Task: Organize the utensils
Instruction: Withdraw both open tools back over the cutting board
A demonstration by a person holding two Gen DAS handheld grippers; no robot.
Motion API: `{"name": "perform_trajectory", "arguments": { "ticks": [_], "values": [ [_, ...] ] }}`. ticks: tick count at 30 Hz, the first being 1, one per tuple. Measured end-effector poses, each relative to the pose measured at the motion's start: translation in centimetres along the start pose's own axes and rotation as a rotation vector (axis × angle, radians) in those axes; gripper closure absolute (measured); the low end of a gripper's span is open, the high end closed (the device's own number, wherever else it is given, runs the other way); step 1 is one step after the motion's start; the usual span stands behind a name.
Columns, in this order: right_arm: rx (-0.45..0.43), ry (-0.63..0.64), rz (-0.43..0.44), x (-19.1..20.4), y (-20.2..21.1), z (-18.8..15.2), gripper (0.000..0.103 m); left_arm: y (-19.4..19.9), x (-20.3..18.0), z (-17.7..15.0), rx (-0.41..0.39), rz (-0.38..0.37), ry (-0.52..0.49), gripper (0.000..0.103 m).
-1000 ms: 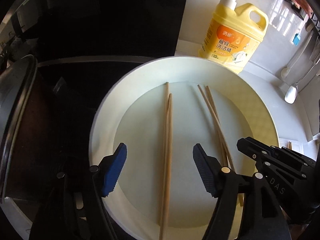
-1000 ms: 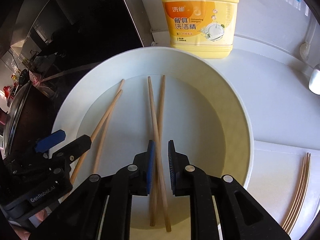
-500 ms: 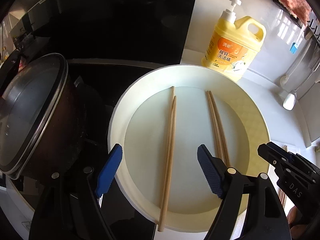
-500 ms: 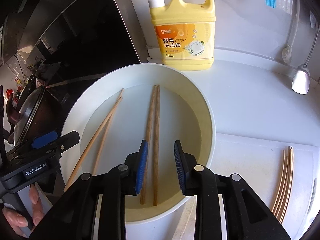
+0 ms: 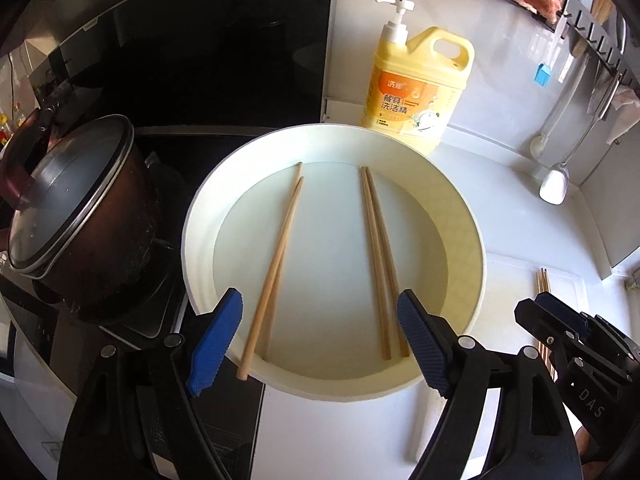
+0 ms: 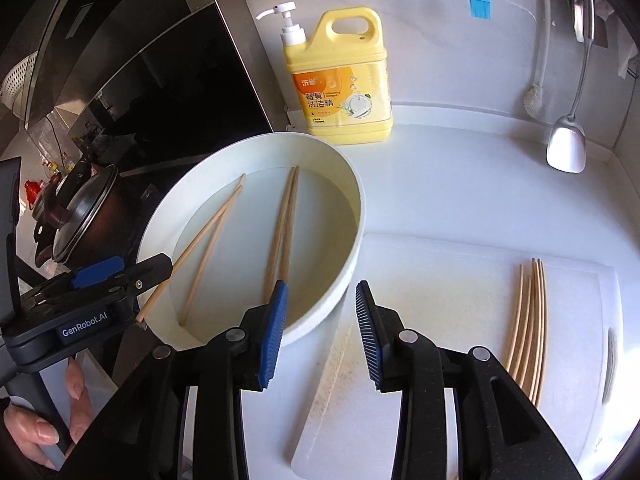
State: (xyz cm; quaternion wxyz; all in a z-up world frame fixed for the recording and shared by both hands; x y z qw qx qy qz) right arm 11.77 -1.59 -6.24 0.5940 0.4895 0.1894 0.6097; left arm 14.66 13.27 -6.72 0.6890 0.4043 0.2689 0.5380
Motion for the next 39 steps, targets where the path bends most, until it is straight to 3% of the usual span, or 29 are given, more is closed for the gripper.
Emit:
{"name": "perform_trajectory", "arguments": {
  "ticks": [5,18,27,33,39],
  "values": [
    [0.000,0.000,-0.002,-3.0,2.5,-1.5,0.066,1.2,-3.4,-0.8,0.000,-0.015,-0.002,0.022],
    [-0.034,-0.052,-0.022,-14.6,9.0,-4.0,0.050,3.9,-13.9,-3.4,0.016,-0.046,-0.015,0.016],
    [-0.066,-0.114,-0.013,-21.6,10.5,-4.9,0.049,5.9,-18.6,-4.7,-0.004,0.018,-0.041,0.010],
    [-0.048,-0.162,-0.037,-23.9,10.2,-5.7,0.049,5.5,-20.2,-5.5,0.017,-0.001,-0.068,0.010],
    [-0.095,-0.195,-0.077,-24.1,10.6,-5.2,0.049,4.4,-21.2,-4.4,-0.014,-0.022,-0.164,0.010]
  ]
}}
Point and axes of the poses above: each gripper's, at about its wrist camera, not at the fingertips, and y roughly against the way its jaws point, x to its left, z to its top, the point moved 7 cm from there along -y, roughly the way its jaws point, and after that the axes turned 15 degrees about -y, right-handed, at the moved point
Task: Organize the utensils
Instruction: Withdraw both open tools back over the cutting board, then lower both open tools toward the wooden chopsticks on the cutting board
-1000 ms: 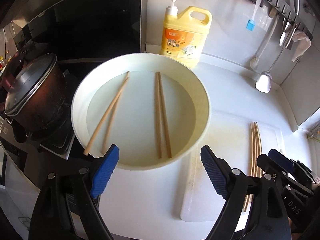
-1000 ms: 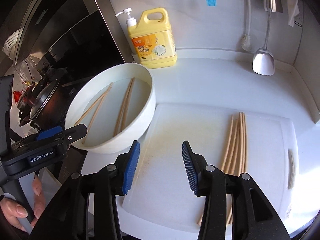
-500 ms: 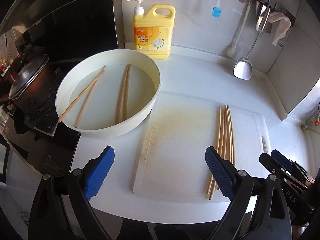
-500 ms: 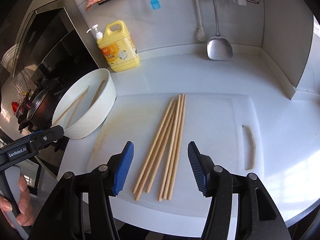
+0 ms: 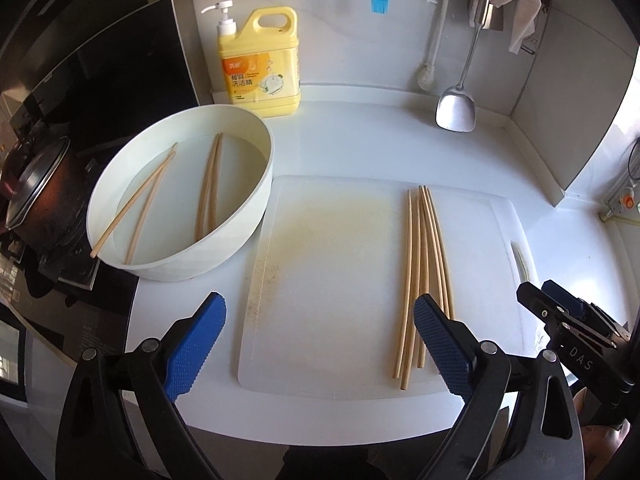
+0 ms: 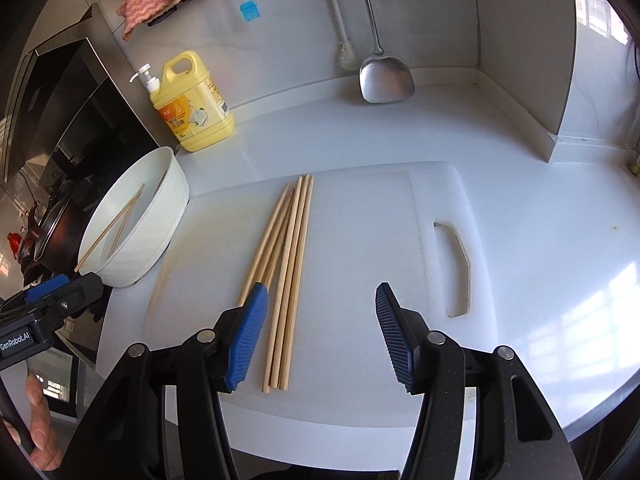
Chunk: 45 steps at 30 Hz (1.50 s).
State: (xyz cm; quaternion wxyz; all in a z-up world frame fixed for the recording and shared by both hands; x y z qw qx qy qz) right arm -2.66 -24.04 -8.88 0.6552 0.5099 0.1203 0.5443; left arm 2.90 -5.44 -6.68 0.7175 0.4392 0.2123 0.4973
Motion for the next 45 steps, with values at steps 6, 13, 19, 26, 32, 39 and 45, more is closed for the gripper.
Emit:
{"name": "perform_trajectory", "arguments": {
  "ticks": [6,13,19,26,32,39,45],
  "values": [
    [-0.038,-0.012,-0.052,0.5,0.2,0.4,0.049,-1.4,-0.1,1.0,-0.038,-0.032,-0.068,0.010],
    [-0.089,-0.063,-0.091,0.6,0.5,0.1,0.049,-3.3,0.2,0.8,-0.049,-0.080,-0.113,0.010],
    [-0.129,-0.083,-0.120,0.1,-0.1,-0.6,0.049,-4.8,0.3,0.2,-0.057,-0.086,-0.127,0.010],
    [-0.120,-0.057,-0.113,-0.1,-2.5,-1.8,0.049,-6.7,0.3,-1.6,-0.043,-0.082,-0.083,0.010],
    [-0.140,-0.019,-0.073,-0.2,-4.3,-1.7,0.049,-8.0,0.3,-2.4,-0.077,-0.059,-0.015,0.010],
    [-0.142,-0.002,-0.052,-0.4,-6.4,-1.4,0.049,-9.1,-0.6,-2.7,-0.106,-0.032,0.000,0.010],
    [-0.144,0.026,-0.072,-0.2,-7.1,-1.3,0.049,-8.9,-0.5,-2.5,-0.126,-0.006,0.002,0.010]
  ]
}}
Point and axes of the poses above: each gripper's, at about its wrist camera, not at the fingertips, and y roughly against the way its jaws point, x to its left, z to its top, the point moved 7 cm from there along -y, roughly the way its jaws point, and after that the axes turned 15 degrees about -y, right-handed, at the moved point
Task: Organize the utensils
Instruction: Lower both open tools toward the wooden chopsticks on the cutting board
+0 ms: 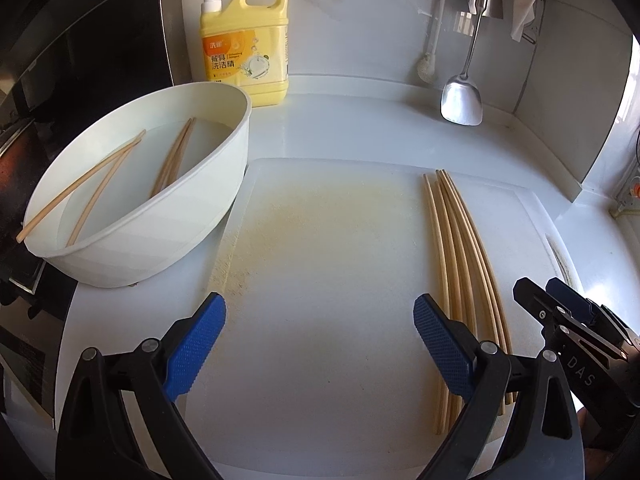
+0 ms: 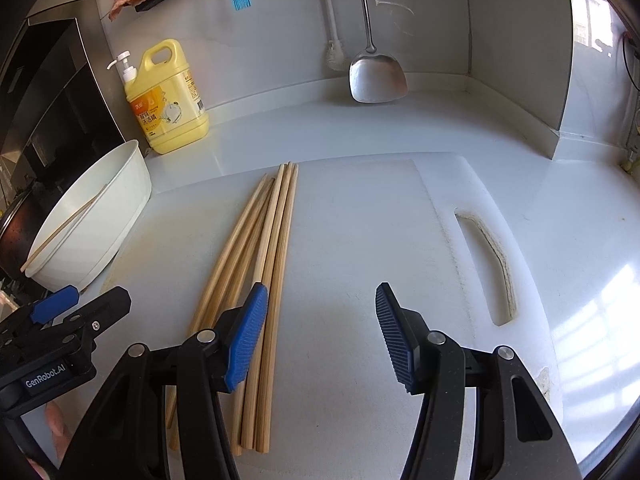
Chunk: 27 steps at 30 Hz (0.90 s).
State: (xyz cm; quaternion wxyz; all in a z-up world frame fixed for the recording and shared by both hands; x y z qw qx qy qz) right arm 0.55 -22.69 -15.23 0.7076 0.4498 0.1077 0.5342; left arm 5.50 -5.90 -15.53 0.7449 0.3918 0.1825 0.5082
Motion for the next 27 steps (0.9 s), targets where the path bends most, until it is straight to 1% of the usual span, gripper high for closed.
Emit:
{"name": "perform_trajectory", "arguments": {
  "ticks": [7,14,23,27],
  "values": [
    [0.004,0.039,-0.037,0.3,-0.9,0.0,0.049,-0.2,0.5,0.2,-0.003,0.011,0.007,0.010],
    [0.001,0.076,-0.065,0.6,-1.2,-0.1,0.049,-0.2,0.3,0.2,-0.004,0.003,0.008,0.010],
    [-0.007,0.109,-0.094,0.5,-1.4,0.0,0.049,-0.5,0.2,0.3,-0.003,-0.006,0.010,0.010],
    [-0.008,0.101,-0.110,0.0,-1.4,0.3,0.049,-0.7,0.0,0.3,-0.001,-0.008,0.008,0.010]
  ]
}}
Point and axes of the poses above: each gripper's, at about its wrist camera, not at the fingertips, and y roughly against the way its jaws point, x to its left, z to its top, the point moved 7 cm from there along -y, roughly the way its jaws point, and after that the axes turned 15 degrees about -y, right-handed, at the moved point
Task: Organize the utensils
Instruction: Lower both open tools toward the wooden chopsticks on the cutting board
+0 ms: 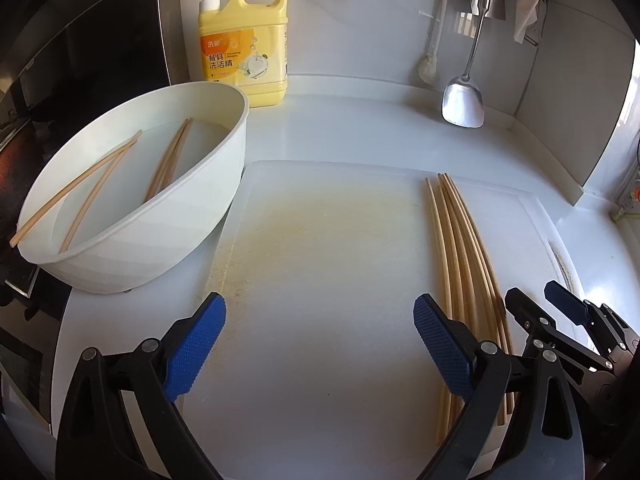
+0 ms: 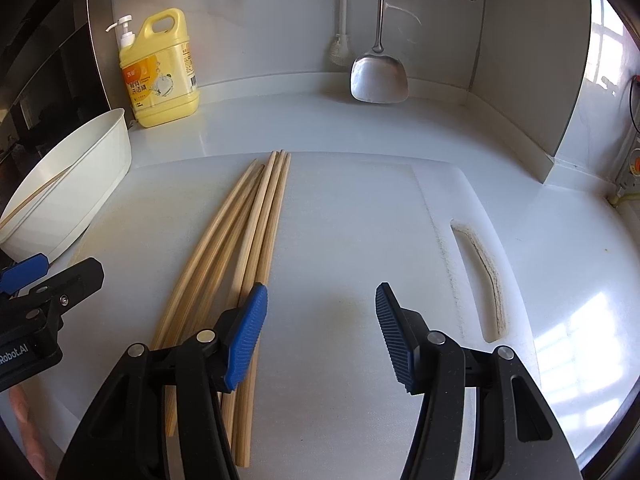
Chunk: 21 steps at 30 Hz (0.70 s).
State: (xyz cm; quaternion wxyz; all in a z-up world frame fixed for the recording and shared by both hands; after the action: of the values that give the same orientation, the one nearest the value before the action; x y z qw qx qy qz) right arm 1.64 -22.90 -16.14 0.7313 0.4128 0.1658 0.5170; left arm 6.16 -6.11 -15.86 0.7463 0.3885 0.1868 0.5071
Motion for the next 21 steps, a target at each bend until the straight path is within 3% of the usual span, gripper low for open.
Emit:
{"name": "perform_trajectory", "arguments": {
  "ticks": [21],
  "values": [
    [0.002,0.067,-0.015,1.0,-0.3,-0.5,0.049,-0.2,-0.9,0.3,0.001,-0.010,0.000,0.010]
  ]
}}
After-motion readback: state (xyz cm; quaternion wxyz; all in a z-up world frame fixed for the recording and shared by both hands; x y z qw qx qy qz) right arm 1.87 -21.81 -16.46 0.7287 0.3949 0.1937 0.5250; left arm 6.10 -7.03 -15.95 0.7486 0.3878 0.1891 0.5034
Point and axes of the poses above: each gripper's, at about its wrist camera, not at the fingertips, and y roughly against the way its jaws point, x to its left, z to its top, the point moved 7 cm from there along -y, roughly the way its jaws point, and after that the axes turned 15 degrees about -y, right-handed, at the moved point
